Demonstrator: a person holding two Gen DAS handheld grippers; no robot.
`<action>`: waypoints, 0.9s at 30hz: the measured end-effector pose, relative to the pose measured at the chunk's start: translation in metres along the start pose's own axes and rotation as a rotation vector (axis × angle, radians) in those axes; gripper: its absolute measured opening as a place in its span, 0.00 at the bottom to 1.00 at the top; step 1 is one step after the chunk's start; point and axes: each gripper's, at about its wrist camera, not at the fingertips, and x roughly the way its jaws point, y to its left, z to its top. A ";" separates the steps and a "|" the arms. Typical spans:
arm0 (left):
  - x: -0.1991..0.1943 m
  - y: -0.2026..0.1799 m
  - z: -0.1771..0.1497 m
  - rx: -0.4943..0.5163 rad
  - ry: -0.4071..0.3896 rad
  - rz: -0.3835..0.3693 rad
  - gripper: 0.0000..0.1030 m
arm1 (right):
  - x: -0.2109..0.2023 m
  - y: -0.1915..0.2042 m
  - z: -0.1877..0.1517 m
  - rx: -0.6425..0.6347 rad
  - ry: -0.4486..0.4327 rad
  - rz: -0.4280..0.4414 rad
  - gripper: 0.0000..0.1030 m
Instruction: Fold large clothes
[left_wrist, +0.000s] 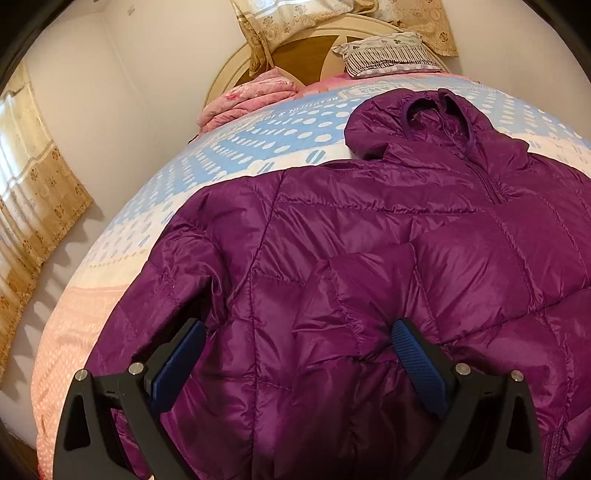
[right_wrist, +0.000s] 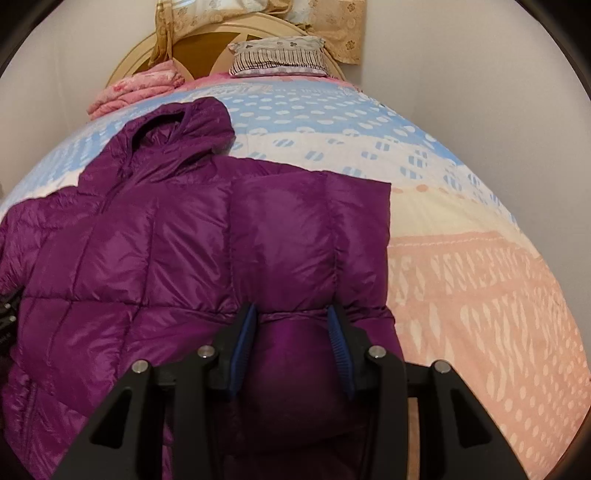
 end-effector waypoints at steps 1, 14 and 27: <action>0.000 0.000 0.000 0.000 -0.001 0.000 0.98 | 0.001 0.001 0.001 -0.005 0.000 -0.006 0.43; -0.001 0.001 -0.001 0.000 0.001 -0.010 0.98 | 0.003 0.004 0.001 -0.018 0.003 -0.024 0.43; 0.000 0.002 -0.001 -0.001 0.001 -0.014 0.98 | 0.005 0.005 0.002 -0.024 0.004 -0.032 0.43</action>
